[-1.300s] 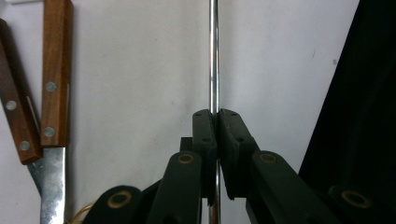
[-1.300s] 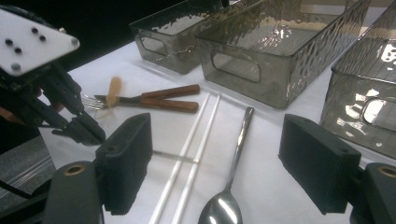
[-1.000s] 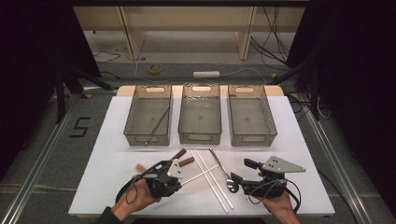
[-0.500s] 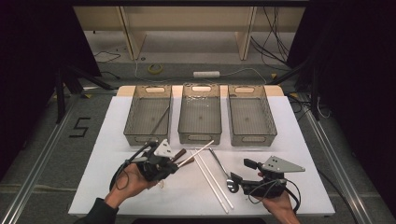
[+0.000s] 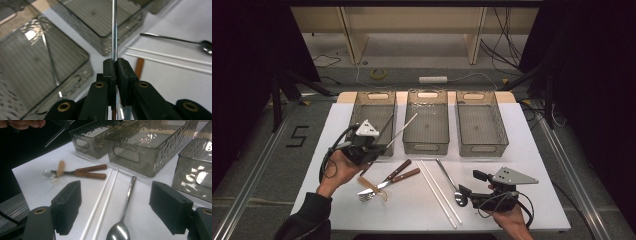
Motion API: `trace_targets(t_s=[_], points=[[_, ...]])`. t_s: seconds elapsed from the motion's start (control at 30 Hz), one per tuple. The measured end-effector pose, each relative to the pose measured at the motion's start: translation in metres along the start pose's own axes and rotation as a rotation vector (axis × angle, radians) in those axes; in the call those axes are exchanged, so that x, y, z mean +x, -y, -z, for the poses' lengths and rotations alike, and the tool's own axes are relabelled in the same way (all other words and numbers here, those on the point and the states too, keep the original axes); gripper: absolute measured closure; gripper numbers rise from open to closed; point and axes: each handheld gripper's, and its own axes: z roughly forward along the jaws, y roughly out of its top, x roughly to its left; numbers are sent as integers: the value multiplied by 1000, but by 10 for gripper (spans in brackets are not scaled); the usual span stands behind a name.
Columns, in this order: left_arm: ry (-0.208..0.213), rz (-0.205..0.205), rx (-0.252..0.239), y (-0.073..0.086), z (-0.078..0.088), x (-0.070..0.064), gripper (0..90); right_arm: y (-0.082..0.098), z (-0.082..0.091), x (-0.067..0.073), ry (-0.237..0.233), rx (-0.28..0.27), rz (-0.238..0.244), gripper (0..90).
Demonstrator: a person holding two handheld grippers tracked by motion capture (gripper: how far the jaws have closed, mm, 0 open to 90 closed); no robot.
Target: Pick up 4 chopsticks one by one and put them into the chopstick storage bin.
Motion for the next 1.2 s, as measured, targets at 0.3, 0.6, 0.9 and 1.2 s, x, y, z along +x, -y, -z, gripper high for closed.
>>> trace_targets(t_s=[0.3,0.6,0.9,1.2], points=[[-82,91,-44,-7,-6,40,851,0,0,0,-1,1,-1,266],[-146,137,-67,-16,-11,65,851,0,-1,-1,-3,2,-2,266],[-206,212,-88,-13,-21,93,851,0,-1,-1,-5,2,-2,266],[-237,225,-82,-12,-33,105,850,1,-1,-1,-6,3,-5,266]])
